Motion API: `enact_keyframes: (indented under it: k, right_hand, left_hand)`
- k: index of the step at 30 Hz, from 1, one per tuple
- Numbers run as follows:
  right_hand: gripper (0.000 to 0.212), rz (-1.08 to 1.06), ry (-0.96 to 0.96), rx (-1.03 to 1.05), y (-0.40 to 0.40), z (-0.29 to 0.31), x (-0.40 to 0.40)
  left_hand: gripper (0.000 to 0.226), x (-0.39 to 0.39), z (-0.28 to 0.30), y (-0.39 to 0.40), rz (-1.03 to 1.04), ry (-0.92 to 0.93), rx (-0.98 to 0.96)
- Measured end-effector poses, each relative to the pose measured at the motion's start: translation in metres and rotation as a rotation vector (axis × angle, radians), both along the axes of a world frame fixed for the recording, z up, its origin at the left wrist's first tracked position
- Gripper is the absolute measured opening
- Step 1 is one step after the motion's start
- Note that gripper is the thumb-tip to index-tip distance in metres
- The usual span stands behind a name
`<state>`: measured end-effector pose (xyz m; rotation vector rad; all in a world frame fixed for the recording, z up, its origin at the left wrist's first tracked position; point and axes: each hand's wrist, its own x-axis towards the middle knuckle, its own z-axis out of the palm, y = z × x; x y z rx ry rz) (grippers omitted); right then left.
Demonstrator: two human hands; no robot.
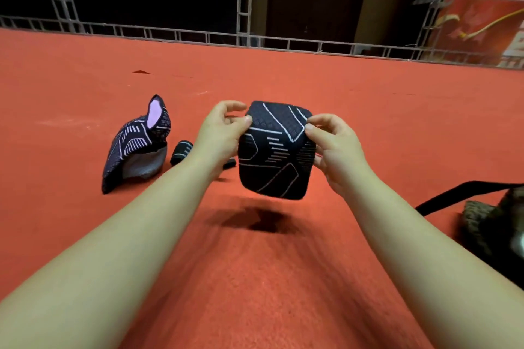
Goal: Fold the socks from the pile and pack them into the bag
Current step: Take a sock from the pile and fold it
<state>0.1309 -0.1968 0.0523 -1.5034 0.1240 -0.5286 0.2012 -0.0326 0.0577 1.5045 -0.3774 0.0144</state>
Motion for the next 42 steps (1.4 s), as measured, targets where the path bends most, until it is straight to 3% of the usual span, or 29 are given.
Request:
enact_keyframes:
  k: [3, 5, 10, 12, 21, 26, 29, 34, 39, 42]
  right_hand:
    - [0.017, -0.06, 0.047, -0.07, 0.001, -0.004, 0.006]
    - [0.016, -0.035, 0.192, -0.054, 0.005, -0.023, -0.006]
    - [0.013, 0.094, 0.461, -0.107, 0.019, -0.094, -0.068]
    - [0.011, 0.083, 0.5, -0.146, 0.021, -0.112, -0.082]
    - [0.009, -0.001, 0.449, -0.54, 0.023, -0.126, -0.087]
    - [0.007, 0.052, 0.448, -0.666, 0.019, -0.122, -0.087]
    - [0.004, 0.108, 0.386, -0.712, 0.006, -0.118, -0.095]
    - [0.037, 0.395, 0.361, -0.914, -0.01, -0.114, -0.105]
    - [0.067, 0.43, 0.373, -1.073, -0.004, -0.115, -0.107]
    - [0.061, 0.379, 0.34, -1.117, -0.004, -0.113, -0.107]
  left_hand:
    - [0.021, 0.001, -0.006, 0.002, 0.01, 0.011, 0.054]
    - [0.022, -0.012, -0.025, 0.008, -0.007, 0.057, 0.178]
    - [0.023, -0.075, -0.092, 0.034, -0.232, 0.358, 0.329]
    - [0.022, -0.086, -0.109, 0.041, -0.244, 0.362, 0.417]
    - [0.021, -0.096, -0.122, 0.058, -0.148, 0.04, 0.649]
    - [0.012, -0.09, -0.122, 0.074, -0.301, -0.058, 0.654]
    - [0.048, -0.087, -0.126, 0.081, -0.382, -0.364, 0.898]
    - [0.079, -0.092, -0.128, 0.083, -0.497, -0.546, 1.054]
    - [0.028, -0.091, -0.131, 0.078, -0.35, -0.625, 0.955]
    - [0.009, -0.091, -0.131, 0.077, -0.352, -0.599, 0.883]
